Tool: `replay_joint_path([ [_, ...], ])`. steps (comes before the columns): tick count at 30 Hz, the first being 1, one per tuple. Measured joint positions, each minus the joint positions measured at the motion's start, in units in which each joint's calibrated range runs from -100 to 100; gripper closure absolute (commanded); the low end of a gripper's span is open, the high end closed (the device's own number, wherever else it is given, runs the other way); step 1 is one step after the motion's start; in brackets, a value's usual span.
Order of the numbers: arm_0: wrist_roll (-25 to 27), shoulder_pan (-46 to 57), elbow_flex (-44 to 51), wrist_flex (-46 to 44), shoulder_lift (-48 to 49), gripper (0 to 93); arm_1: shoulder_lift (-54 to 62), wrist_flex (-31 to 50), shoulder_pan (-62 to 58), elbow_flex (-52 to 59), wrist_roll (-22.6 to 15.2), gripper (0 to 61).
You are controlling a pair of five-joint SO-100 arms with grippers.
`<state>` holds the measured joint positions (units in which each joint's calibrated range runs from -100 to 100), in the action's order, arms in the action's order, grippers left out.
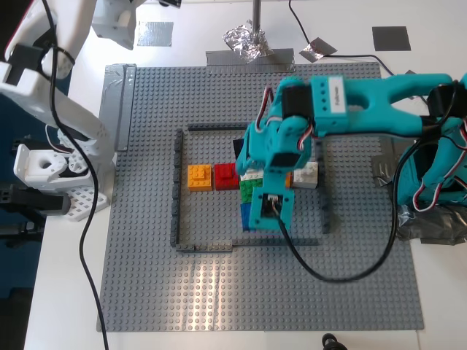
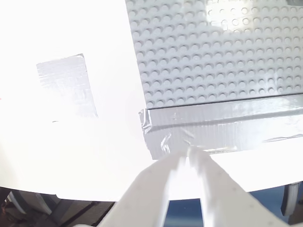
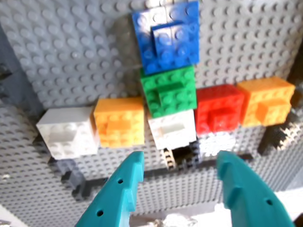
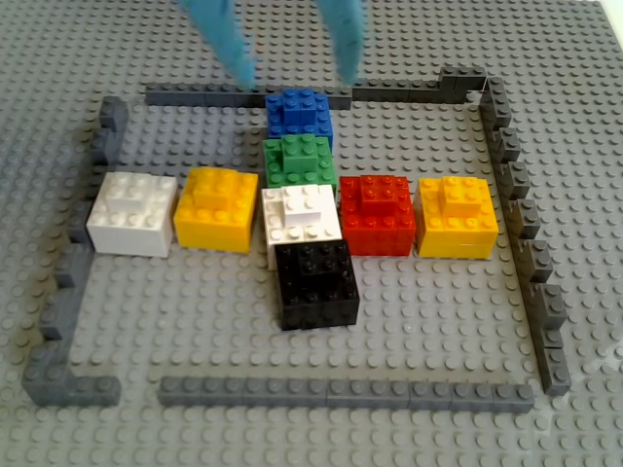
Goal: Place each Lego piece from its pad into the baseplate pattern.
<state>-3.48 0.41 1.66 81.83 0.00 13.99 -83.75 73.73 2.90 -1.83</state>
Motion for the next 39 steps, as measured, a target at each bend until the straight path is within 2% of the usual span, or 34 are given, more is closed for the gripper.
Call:
replay_joint_path([
  [8,0.2,9.8,-0.2,0.1,3.7,82.1,-11.0,1.4,3.9,-8.5,0.1,61.2],
  [12,0.2,14.1,-0.5,0.8,3.7,82.1,-12.8,3.0,4.5,-9.4,0.2,61.2],
  [25,0.2,34.0,-0.7,0.9,4.0,82.1,-13.1,2.6,5.5,-11.0,0.1,61.2],
  [39,0.2,48.5,0.2,0.9,-0.3,82.2,-13.5,2.0,5.5,-11.0,0.1,61.2],
])
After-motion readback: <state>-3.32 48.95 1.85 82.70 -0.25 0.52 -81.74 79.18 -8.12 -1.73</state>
